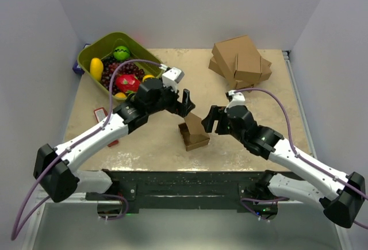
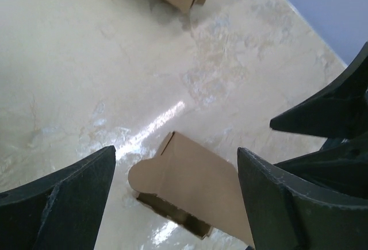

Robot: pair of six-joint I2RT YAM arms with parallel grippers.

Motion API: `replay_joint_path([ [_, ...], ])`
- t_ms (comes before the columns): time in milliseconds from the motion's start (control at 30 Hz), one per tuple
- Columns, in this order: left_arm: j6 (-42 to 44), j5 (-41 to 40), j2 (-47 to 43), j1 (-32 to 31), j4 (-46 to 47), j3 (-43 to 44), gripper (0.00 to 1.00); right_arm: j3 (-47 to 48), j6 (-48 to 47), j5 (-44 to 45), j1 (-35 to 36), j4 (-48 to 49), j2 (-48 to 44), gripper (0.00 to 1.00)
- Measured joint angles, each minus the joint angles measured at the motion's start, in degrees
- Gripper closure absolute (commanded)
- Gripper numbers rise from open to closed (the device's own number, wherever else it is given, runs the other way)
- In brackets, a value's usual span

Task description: Fold the paper box

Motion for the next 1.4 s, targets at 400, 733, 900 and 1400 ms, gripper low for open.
replay_joint_path([
  [400, 5.16, 2.56, 5.25, 0.74, -4.26, -0.26, 0.09, -0.94, 0.15, -6.71, 0.15, 5.66, 3.74, 0.33],
  [733, 6.84, 2.62, 8.66, 0.85, -4.35, -1.22, 0.1, -2.8, 0.28, -9.16, 0.79, 7.3, 4.92, 0.38],
  [900, 6.99, 2.62, 8.76, 0.96, -4.5, -2.29, 0.11, -2.8, 0.28, -9.2, 0.9, 7.82, 5.27, 0.39],
  [1400, 8.39, 2.01, 8.74, 0.96, -6.43, -5.86, 0.11, -2.8, 0.26, -9.64, 1.62, 7.93, 8.63, 0.4],
])
